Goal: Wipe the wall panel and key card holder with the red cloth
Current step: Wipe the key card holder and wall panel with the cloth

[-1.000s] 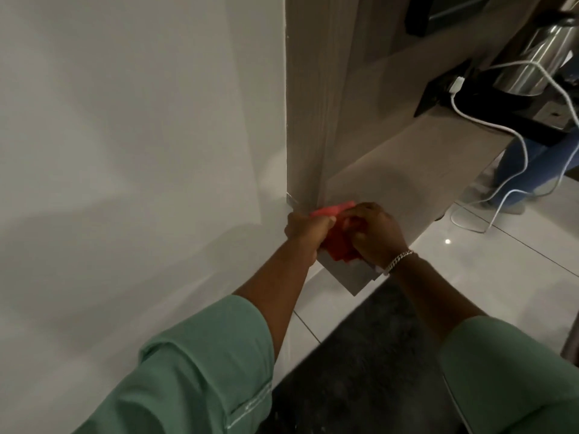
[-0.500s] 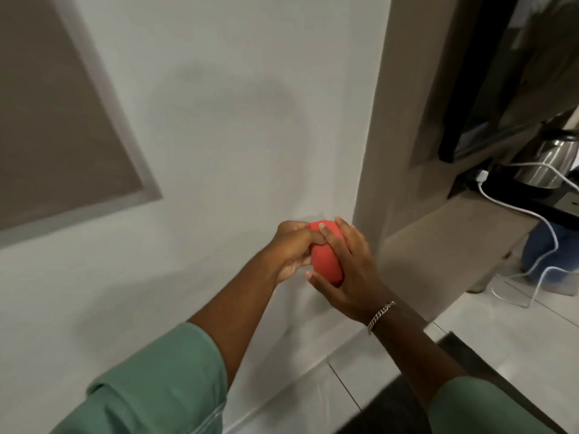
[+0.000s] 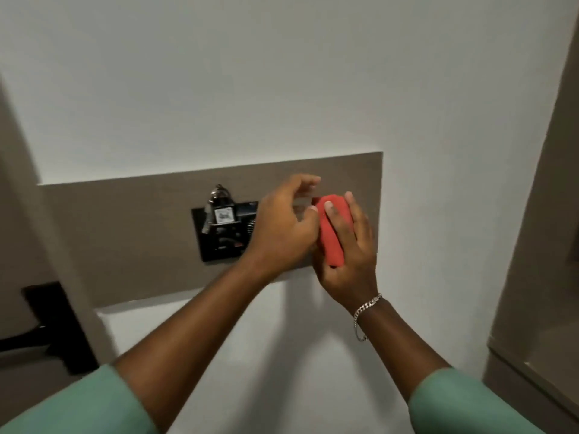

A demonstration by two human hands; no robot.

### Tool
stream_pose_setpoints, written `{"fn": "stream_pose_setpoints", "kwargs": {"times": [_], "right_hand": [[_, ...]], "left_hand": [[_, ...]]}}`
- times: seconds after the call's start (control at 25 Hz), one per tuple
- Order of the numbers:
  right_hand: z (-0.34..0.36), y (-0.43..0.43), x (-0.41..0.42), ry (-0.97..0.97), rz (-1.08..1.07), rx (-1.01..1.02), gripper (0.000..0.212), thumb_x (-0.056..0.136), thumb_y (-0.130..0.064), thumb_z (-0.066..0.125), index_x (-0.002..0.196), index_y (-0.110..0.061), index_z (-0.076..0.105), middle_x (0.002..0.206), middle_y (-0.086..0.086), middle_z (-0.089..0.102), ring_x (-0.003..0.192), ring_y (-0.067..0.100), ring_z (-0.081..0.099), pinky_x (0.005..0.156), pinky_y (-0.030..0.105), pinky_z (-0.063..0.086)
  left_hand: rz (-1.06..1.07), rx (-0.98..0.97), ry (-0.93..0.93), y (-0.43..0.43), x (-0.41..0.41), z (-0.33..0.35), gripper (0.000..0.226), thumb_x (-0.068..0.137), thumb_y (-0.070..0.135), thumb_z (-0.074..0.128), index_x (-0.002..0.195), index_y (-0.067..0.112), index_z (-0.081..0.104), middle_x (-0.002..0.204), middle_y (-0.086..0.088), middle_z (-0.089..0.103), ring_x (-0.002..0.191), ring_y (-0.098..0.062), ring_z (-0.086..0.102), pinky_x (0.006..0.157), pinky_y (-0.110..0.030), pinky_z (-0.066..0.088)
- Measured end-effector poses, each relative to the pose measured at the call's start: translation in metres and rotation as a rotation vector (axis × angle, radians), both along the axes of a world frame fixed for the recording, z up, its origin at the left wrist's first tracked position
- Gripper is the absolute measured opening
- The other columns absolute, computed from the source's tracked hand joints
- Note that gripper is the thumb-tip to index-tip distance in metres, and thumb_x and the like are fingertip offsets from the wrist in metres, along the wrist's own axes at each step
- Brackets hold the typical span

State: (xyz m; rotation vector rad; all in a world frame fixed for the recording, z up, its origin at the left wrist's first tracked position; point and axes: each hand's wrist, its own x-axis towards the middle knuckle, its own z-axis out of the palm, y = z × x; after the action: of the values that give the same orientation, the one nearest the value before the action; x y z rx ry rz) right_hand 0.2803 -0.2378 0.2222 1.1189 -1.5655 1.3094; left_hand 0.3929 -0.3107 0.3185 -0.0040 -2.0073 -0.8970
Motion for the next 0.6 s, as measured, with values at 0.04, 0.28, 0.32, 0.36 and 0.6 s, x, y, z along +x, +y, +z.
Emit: {"fn": "stream_pose_setpoints", "kwargs": {"times": [0.04, 0.28, 0.32, 0.36, 0.6], "right_hand": [[0.006, -0.014, 0.012, 0.026, 0.019, 0.009, 0.073, 0.082, -0.017, 0.073, 0.146, -0.024, 0.040, 0.158, 0.020, 0.034, 0.144, 0.040, 0.037, 0.114, 0.056, 0.040], [0.014, -0.076, 0.041, 0.092, -0.001, 0.140, 0.061, 0.091, -0.026, 0.056, 0.149, -0.026, 0.036, 0.163, 0.017, 0.025, 0.154, 0.042, 0.010, 0.123, 0.056, 0.025], [0.013, -0.081, 0.041, 0.093, -0.028, 0.162, 0.059, 0.092, -0.028, 0.053, 0.148, -0.027, 0.036, 0.163, 0.016, 0.025, 0.154, 0.043, 0.008, 0.121, 0.060, 0.025], [0.012, -0.085, 0.039, 0.104, -0.055, 0.189, 0.058, 0.092, -0.031, 0.052, 0.148, -0.029, 0.038, 0.163, 0.015, 0.026, 0.154, 0.043, 0.006, 0.119, 0.063, 0.025], [0.011, -0.080, 0.012, 0.157, -0.087, 0.119, 0.052, 0.086, -0.032, 0.052, 0.137, -0.024, 0.049, 0.155, 0.021, 0.040, 0.151, 0.049, 0.017, 0.112, 0.070, 0.029]], "left_hand": [[0.059, -0.072, 0.105, -0.016, 0.022, 0.009, 0.037, 0.082, 0.013, 0.052, 0.117, 0.015, 0.065, 0.113, 0.004, 0.067, 0.104, -0.009, 0.065, 0.091, -0.023, 0.054], [0.522, -0.585, 0.221, -0.138, 0.091, 0.011, 0.050, 0.081, 0.000, 0.049, 0.131, -0.006, 0.057, 0.140, -0.022, 0.057, 0.136, -0.032, 0.048, 0.118, -0.041, 0.034], [0.588, -0.669, 0.143, -0.156, 0.094, 0.005, 0.055, 0.083, 0.003, 0.048, 0.137, -0.006, 0.051, 0.147, -0.023, 0.048, 0.142, -0.036, 0.039, 0.121, -0.050, 0.027], [0.670, -0.770, 0.069, -0.173, 0.094, -0.002, 0.059, 0.085, 0.009, 0.046, 0.143, -0.004, 0.045, 0.153, -0.022, 0.040, 0.146, -0.037, 0.031, 0.122, -0.055, 0.022], [0.989, -1.060, -0.001, -0.211, 0.078, -0.020, 0.072, 0.096, 0.040, 0.030, 0.156, 0.005, 0.014, 0.165, -0.017, 0.015, 0.154, -0.032, 0.011, 0.124, -0.053, 0.008]]}}
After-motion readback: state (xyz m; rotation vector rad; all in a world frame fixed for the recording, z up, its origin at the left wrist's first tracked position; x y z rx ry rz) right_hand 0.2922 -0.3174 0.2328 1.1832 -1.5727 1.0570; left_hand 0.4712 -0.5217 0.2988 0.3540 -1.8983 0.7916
